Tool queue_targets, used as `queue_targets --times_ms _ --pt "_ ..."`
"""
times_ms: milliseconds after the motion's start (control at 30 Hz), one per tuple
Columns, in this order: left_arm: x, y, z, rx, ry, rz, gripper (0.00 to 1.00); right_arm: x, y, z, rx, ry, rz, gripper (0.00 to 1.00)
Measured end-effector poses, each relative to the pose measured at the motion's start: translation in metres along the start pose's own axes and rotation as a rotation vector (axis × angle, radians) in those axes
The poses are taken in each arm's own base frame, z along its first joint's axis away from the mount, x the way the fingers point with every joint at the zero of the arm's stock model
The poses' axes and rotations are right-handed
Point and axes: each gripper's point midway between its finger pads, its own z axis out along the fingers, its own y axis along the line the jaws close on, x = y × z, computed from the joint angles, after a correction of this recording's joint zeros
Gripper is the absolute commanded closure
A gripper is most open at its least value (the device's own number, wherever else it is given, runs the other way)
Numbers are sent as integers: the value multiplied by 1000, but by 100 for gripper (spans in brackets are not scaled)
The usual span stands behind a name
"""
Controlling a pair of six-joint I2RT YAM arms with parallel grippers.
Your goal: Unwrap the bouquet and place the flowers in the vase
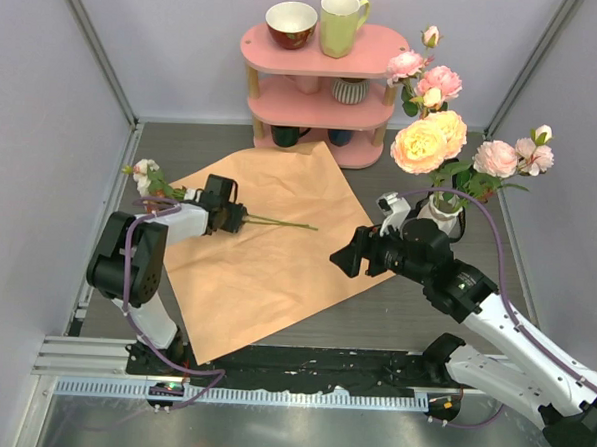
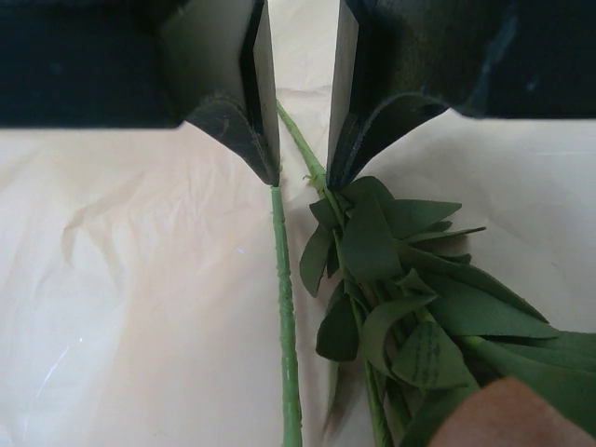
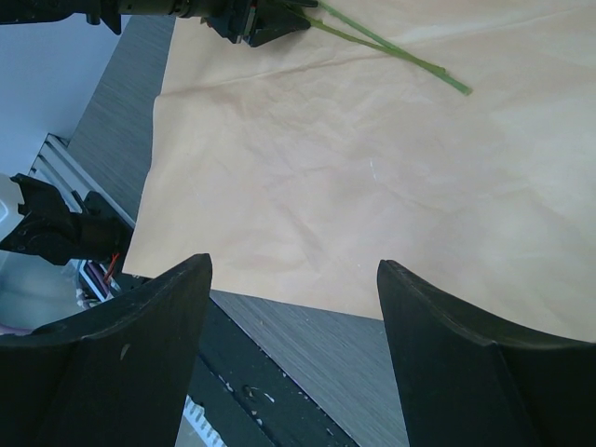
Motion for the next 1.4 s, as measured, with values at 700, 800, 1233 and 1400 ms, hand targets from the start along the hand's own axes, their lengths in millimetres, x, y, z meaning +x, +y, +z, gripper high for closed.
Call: queue_targets --times_ms 700,800,1233,1400 --pt "-4 -10 8 12 -47 47 68 2 -3 2 13 6 -6 22" --pt "-3 -11 10 11 -48 38 73 2 -3 2 12 4 -7 22" --pt "-5 -15 17 25 -62 16 100 2 -4 2 16 5 -7 22" --pt "-8 -16 13 33 -75 52 100 1 -4 2 20 4 -7 22"
